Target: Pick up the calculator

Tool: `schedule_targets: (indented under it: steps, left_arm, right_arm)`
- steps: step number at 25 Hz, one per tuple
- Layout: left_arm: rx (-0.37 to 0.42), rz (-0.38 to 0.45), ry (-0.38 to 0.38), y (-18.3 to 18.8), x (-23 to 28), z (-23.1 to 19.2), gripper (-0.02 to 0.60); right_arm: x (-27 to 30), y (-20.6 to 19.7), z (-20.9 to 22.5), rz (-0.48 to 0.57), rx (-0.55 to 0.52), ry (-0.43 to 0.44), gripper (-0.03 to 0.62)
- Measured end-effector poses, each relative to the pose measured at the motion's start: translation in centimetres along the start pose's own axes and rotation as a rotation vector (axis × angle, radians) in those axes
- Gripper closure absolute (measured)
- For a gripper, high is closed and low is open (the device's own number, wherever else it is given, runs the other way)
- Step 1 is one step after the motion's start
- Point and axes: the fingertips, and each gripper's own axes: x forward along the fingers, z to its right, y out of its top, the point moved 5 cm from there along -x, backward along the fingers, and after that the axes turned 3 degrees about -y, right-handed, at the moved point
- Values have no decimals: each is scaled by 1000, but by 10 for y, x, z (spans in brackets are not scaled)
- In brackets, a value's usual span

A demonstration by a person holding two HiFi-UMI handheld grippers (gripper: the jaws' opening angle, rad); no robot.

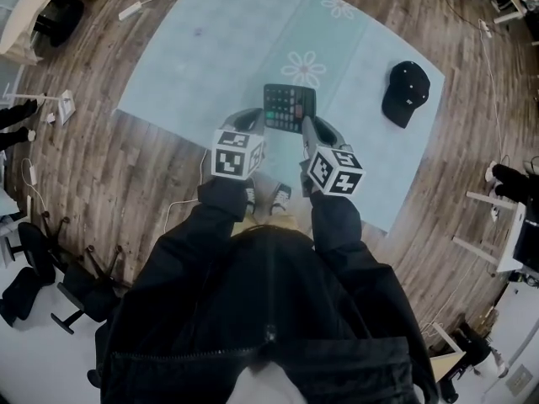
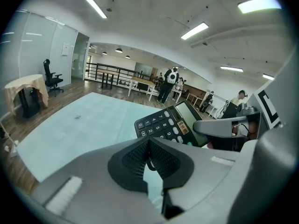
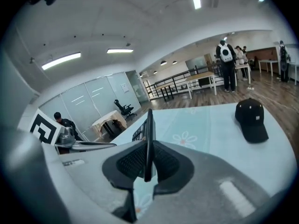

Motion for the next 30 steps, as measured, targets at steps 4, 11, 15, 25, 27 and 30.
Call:
schedule_targets:
  steps: [4, 11, 15, 25, 27, 30]
  left_arm:
    - [38, 64, -8, 30, -12, 16, 583]
    - [108, 184, 2, 80, -45, 31, 584]
    - [143, 264, 9, 114, -65, 37, 583]
    - [228, 394, -21, 168, -96, 65, 584]
    - [240, 411, -17, 175, -99, 68, 584]
    - [264, 445, -10, 189, -103, 75, 583]
  right_arm:
    - [-24, 32, -5, 85, -37, -5, 554]
    - [-66, 80, -14, 246, -67, -10, 554]
    - [-87, 107, -22, 337, -81, -5, 554]
    - [-126, 156, -37, 481, -120, 6, 554]
    - [-133, 163, -38, 512, -126, 0, 553]
    - [-144, 176, -35, 572, -129, -11, 553]
